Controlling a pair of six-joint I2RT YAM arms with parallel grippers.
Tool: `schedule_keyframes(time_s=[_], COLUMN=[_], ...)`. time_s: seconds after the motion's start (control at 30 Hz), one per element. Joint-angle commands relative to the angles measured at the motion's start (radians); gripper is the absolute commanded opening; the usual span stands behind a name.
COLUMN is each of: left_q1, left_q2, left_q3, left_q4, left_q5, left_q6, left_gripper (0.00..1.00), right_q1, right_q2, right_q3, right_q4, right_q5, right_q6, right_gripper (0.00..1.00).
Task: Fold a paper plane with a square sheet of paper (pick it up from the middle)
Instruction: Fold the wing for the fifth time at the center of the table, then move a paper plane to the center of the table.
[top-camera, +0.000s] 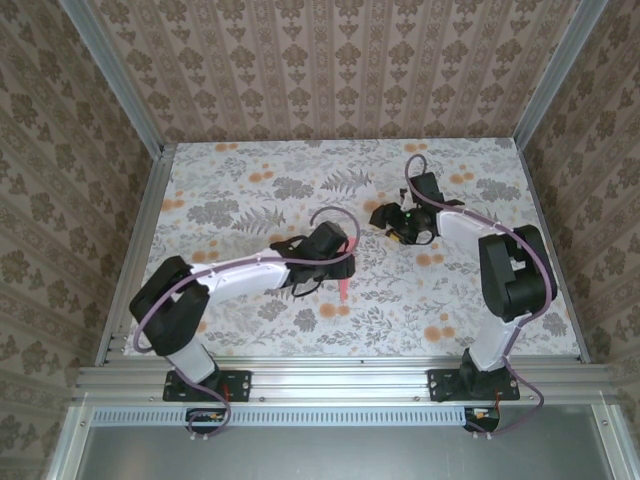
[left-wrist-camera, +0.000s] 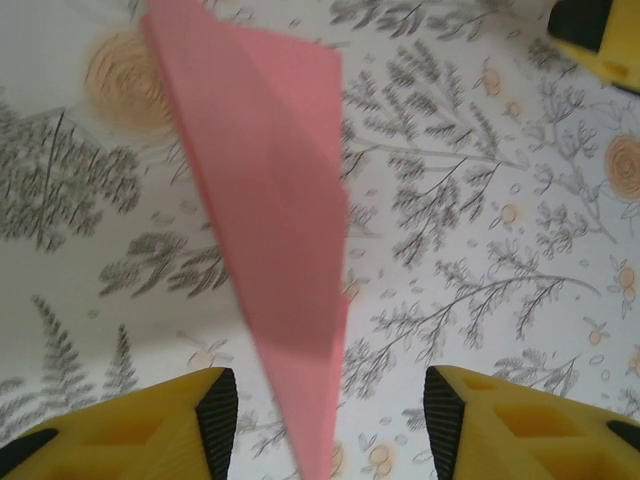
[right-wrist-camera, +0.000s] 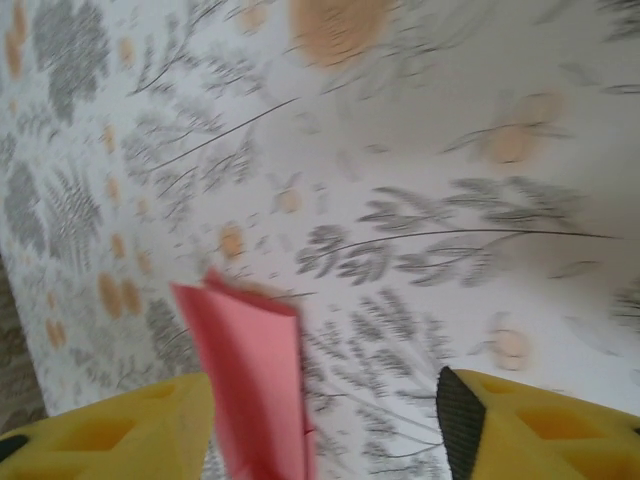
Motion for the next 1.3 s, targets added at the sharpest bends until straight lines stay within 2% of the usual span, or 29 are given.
schedule_keyframes(time_s=[0.0, 0.13, 0.33, 0.47, 0.7, 0.83, 0.93, 1.1, 1.27], left_q1=[-0.016, -0.019, -0.015, -0.004, 0.021, 0.051, 0.088, 0.163, 0.21], left_q2=[0.096, 0.215, 0.324, 0.334, 0.266, 0.209, 0.152, 0.056, 0.036], left_q3=[0.135, 0.287, 0.411, 0.427, 0.356, 0.279, 0.187, 0.012, -0.099], left_q4=[-0.185, -0.343, -0.414, -0.421, -0.362, -0.272, -0.126, 0.182, 0.446], left_q5=[-0.107, -0.179, -0.179, -0.177, -0.159, -0.106, -0.01, 0.161, 0.262], left_q6=[0.025, 0.005, 0.023, 0.016, -0.015, -0.018, -0.013, -0.053, -0.126], left_gripper=[0.58, 0.58, 0.53, 0.42, 0.17, 0.04, 0.0, 0.0, 0.0], right_q1=[-0.02, -0.049, -0.068, -0.07, -0.07, -0.067, -0.06, -0.039, -0.007], right_q2=[-0.058, -0.08, -0.081, -0.079, -0.063, -0.064, -0.075, -0.124, -0.184], right_q3=[-0.043, -0.071, -0.081, -0.082, -0.076, -0.075, -0.074, -0.09, -0.117], right_q4=[0.044, 0.048, 0.053, 0.053, 0.054, 0.051, 0.039, 0.008, -0.02], right_q5=[0.07, 0.082, 0.081, 0.077, 0.059, 0.055, 0.057, 0.077, 0.1], right_q6=[0.001, 0.001, 0.0, 0.001, -0.004, -0.014, -0.028, -0.058, -0.077], right_gripper=[0.66, 0.69, 0.7, 0.7, 0.7, 0.7, 0.7, 0.69, 0.69])
